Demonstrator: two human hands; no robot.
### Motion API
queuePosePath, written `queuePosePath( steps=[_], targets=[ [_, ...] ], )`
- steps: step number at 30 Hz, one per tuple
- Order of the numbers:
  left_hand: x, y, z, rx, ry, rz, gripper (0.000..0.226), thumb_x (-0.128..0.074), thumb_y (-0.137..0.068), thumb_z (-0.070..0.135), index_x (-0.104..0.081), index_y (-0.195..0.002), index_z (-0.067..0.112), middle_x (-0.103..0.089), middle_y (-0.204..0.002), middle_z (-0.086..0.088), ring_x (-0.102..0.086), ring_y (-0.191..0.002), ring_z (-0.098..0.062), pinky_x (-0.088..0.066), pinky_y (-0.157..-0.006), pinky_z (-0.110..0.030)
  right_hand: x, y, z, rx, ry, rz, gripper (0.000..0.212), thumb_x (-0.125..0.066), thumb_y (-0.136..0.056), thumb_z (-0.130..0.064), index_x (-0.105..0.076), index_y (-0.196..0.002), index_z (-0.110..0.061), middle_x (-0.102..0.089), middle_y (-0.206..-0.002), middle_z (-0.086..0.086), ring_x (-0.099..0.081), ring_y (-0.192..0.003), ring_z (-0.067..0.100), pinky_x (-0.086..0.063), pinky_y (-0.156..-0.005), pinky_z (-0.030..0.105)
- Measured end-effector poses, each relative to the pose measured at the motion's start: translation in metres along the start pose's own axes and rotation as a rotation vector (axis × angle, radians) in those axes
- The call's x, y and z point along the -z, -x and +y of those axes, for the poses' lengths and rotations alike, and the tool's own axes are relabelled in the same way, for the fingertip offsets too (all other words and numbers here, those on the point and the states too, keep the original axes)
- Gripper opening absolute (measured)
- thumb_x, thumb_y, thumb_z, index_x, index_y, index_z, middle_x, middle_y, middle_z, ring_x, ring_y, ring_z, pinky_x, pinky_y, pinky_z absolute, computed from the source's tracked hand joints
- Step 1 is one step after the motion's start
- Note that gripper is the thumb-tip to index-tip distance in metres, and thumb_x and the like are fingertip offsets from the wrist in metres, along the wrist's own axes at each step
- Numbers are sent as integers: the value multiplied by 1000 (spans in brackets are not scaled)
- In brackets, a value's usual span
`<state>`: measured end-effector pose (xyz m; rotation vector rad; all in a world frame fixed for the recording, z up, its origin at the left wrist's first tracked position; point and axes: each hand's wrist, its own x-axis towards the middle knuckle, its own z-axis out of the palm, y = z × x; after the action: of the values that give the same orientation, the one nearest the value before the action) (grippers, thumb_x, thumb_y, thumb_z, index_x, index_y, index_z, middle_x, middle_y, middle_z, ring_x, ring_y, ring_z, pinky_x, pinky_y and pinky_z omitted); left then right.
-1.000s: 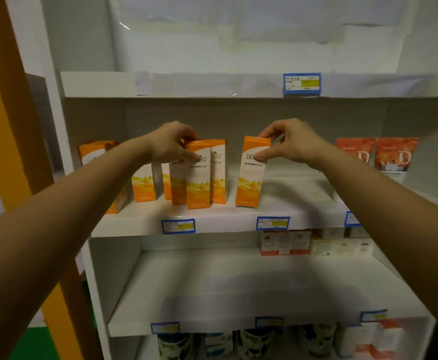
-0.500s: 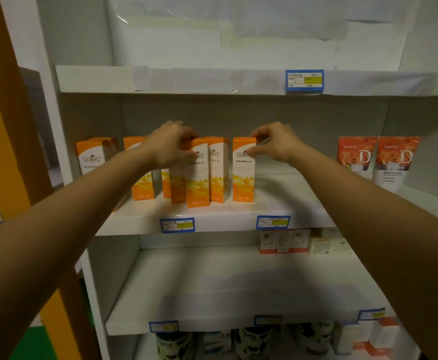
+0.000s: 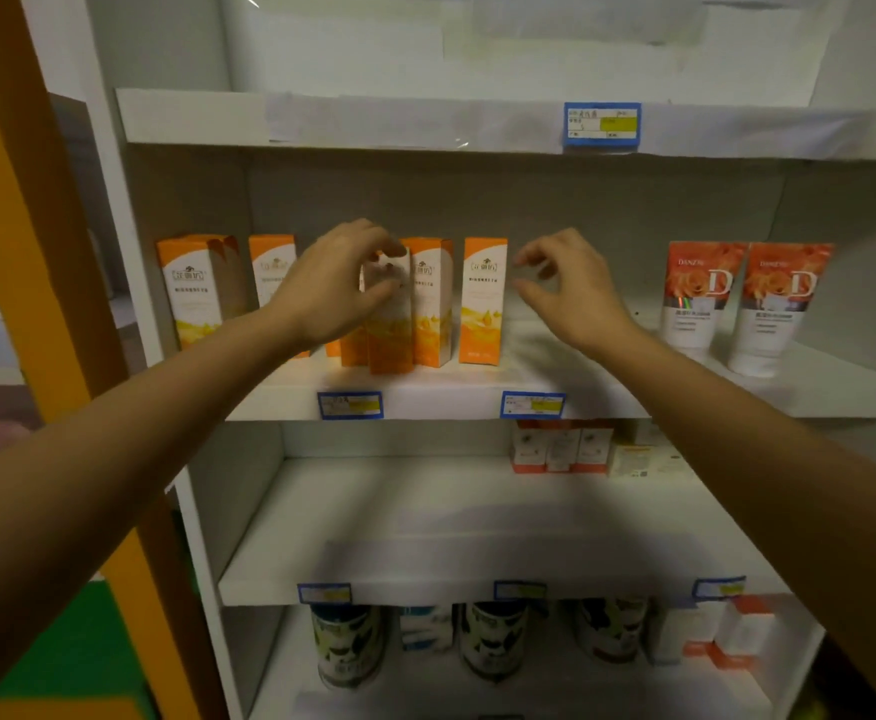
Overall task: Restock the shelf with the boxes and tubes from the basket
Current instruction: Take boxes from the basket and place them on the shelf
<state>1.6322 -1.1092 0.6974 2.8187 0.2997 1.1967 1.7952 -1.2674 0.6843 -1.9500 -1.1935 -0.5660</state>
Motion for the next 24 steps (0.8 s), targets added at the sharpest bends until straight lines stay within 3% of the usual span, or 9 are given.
queuePosePath(
  steps=[5,9,11,14,20,24],
  targets=[
    [-29,48,10,-11,66,-138,25,-57,-86,25,-62,-108,13,-63,-110,-4,-58,-93,-17,-52,-81,-37,-22,62,15,66,-9,-115,20,-60,-86,-18,-62,-105,-17,-56,-107,1,-53,-90,11,-45,-82,26],
    [-66,97,10,23,66,-267,26,-59,-86,27,-62,-108,13,-64,-107,-1,-53,-87,-10,-42,-72,-25,-55,113,35,84,-30,-221,22,-63,-84,-17,-64,-105,-13,-62,-103,4,-51,-86,8,-51,-82,32],
    [-86,123,8,47,53,-342,26,-58,-88,27,-61,-110,15,-64,-111,-1,-56,-91,-13,-43,-73,-26,-74,139,46,77,-26,-287,22,-63,-84,-21,-64,-105,-15,-63,-101,2,-51,-85,9,-51,-80,36],
    [-117,160,2,102,56,-453,28,-56,-88,29,-60,-112,15,-64,-114,-1,-58,-97,-17,-49,-78,-32,-101,179,60,-14,-23,-430,24,-59,-87,-27,-62,-110,-20,-62,-111,-1,-55,-93,11,-47,-83,29],
    [-189,239,-10,197,70,-673,28,-58,-86,30,-61,-106,11,-64,-110,-7,-60,-100,-27,-49,-80,-36,-155,262,92,-111,2,-704,31,-58,-89,-30,-60,-118,-16,-59,-121,5,-55,-110,23,-47,-94,35],
    [-236,300,-19,259,102,-784,32,-57,-86,34,-61,-110,13,-64,-115,-7,-60,-101,-26,-48,-81,-32,-193,322,115,-211,-10,-838,34,-62,-86,-30,-61,-118,-16,-59,-125,3,-57,-112,22,-42,-86,22]
  ],
)
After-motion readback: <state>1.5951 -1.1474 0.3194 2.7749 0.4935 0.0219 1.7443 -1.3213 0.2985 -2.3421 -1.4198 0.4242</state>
